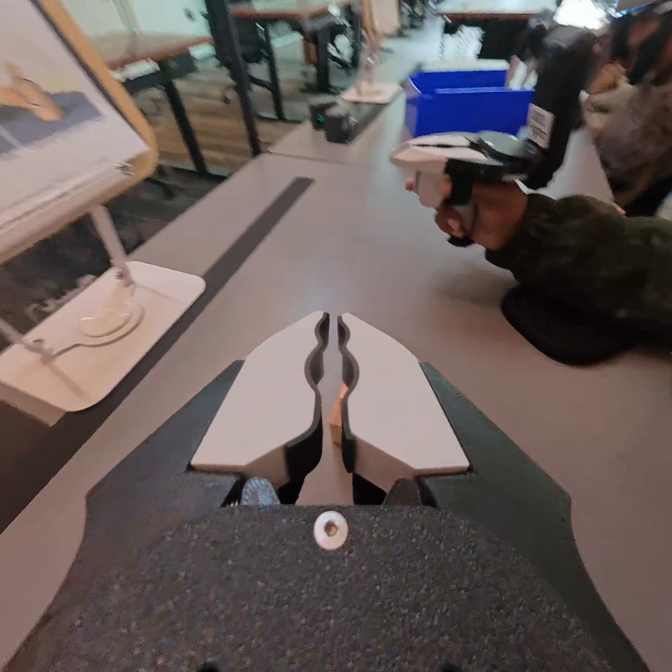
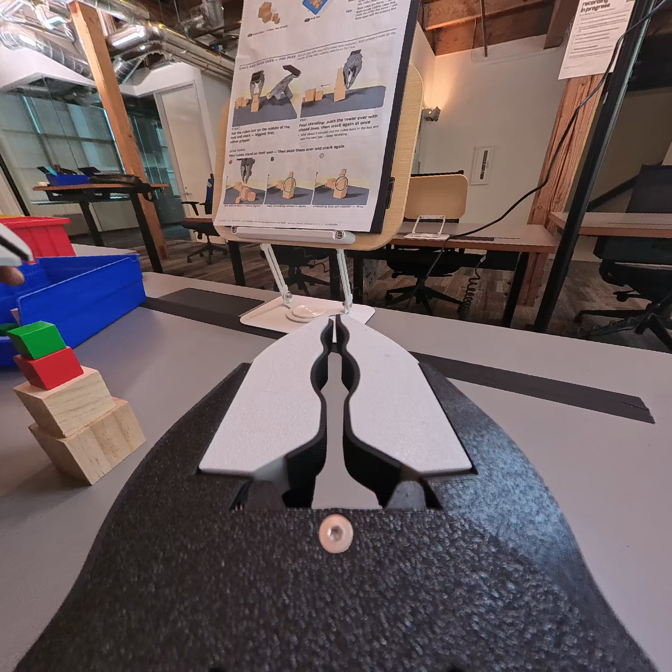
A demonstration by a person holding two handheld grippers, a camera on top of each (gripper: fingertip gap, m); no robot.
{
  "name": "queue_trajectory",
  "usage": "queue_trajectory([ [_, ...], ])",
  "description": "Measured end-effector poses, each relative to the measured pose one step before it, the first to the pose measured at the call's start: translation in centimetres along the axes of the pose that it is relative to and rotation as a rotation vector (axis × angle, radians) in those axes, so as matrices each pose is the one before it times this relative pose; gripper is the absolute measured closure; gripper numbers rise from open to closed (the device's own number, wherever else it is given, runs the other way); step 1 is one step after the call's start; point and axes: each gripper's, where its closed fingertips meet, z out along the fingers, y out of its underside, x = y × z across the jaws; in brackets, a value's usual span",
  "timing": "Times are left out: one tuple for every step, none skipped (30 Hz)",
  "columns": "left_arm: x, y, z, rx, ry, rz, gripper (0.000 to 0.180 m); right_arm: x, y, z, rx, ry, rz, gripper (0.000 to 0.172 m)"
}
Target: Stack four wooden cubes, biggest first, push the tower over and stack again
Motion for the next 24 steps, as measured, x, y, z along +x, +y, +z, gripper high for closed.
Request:
queue_trajectory([
  [-0.791, -0.195, -0.366, 0.0482, -0.0743, -0.0157, 0.178, -0.007, -0.009, 0.003, 0.0007, 0.001, 0.001, 0.17],
  [-0.762, -0.158, -0.366, 0.0483, -0.0711, -0.0237, 0.18, -0.008, -0.008, 0.004, -0.0001, 0.0011, 0.0, 0.17],
  [-0.716, -0.059, -0.372, 0.043, -0.067, -0.0288, 0.18, -0.008, 0.024, 0.01, -0.0009, 0.0008, -0.0008, 0.17],
  [-0.644, 0.071, -0.368, 0.0335, -0.0613, -0.0281, 0.18, -0.007, 0.022, 0.011, -0.0007, 0.0007, -0.0011, 0.17],
  [-0.526, 0.191, -0.376, 0.0232, -0.0525, -0.0226, 0.18, 0.013, 0.024, -0.007, -0.0003, 0.0015, -0.001, 0.17],
  [-0.529, 0.337, -0.385, 0.0144, -0.0532, -0.0186, 0.18, 0.027, 0.026, -0.005, -0.0005, 0.0019, -0.0002, 0.17],
  [-0.46, 0.454, -0.371, 0.0072, -0.047, -0.0093, 0.18, 0.039, 0.014, -0.001, -0.0004, 0.0022, 0.0005, 0.17],
  [-0.384, 0.597, -0.345, 0.0026, -0.0428, -0.0042, 0.18, 0.032, 0.022, -0.001, -0.0002, 0.0018, 0.0008, 0.17],
  [-0.342, 0.77, -0.301, -0.0021, -0.0408, -0.0038, 0.18, 0.036, 0.01, 0.006, -0.0007, 0.0019, 0.0012, 0.171],
  [-0.152, 1.097, -0.234, -0.0181, -0.0289, -0.0062, 0.18, 0.042, 0.007, 0.0, -0.0013, 0.0035, 0.0013, 0.171],
  [-0.106, 1.329, -0.186, -0.0293, -0.0277, -0.0129, 0.18, 0.062, 0.013, -0.009, -0.0018, 0.0041, 0.0006, 0.171],
  [-0.13, 1.357, -0.155, -0.0263, -0.0323, -0.0076, 0.18, 0.102, 0.007, -0.008, -0.0021, 0.0058, 0.0002, 0.171],
  [0.037, 1.429, -0.059, -0.0382, -0.0219, 0.0056, 0.18, 0.149, -0.004, -0.03, -0.0008, 0.0076, 0.0007, 0.171],
  [0.036, 1.518, 0.072, -0.0612, -0.0252, 0.0147, 0.18, 0.166, -0.014, -0.037, 0.0006, 0.0077, 0.002, 0.171],
  [0.061, 1.2, 0.111, -0.0539, -0.0267, 0.0221, 0.18, 0.2, 0.016, -0.024, -0.0001, 0.009, 0.0032, 0.171],
  [0.214, 0.723, 0.063, -0.0315, -0.0199, 0.0287, 0.18, 0.226, 0.058, -0.015, -0.0025, 0.01, 0.0038, 0.171],
  [0.315, 0.443, 0.049, -0.0215, -0.0164, 0.0341, 0.18, 0.208, 0.07, -0.007, -0.0033, 0.0091, 0.0041, 0.171],
  [0.278, 0.27, 0.039, -0.0137, -0.0234, 0.0378, 0.18, 0.186, 0.046, -0.016, -0.0017, 0.0076, 0.0043, 0.172],
  [0.275, 0.122, 0.049, -0.0057, -0.0262, 0.0426, 0.18, 0.156, 0.014, -0.037, -0.0001, 0.0067, 0.0039, 0.172],
  [0.457, 0.119, 0.068, -0.0099, -0.0147, 0.0457, 0.18, 0.122, -0.033, -0.049, 0.0012, 0.0063, 0.0025, 0.172],
  [0.464, 0.037, 0.13, -0.0096, -0.0132, 0.0421, 0.18, 0.067, -0.094, -0.053, 0.0028, 0.0048, 0.0008, 0.171],
  [0.471, -0.066, 0.196, -0.0051, -0.0105, 0.0428, 0.18, 0.009, -0.154, -0.054, 0.0044, 0.0025, -0.0002, 0.171],
  [0.393, -0.144, 0.248, -0.005, -0.0116, 0.0409, 0.18, -0.028, -0.161, -0.044, 0.005, 0.0005, 0.0001, 0.171],
  [0.456, -0.259, 0.334, -0.0014, -0.0049, 0.036, 0.18, -0.068, -0.127, -0.024, 0.0042, -0.0017, 0.0008, 0.171],
])
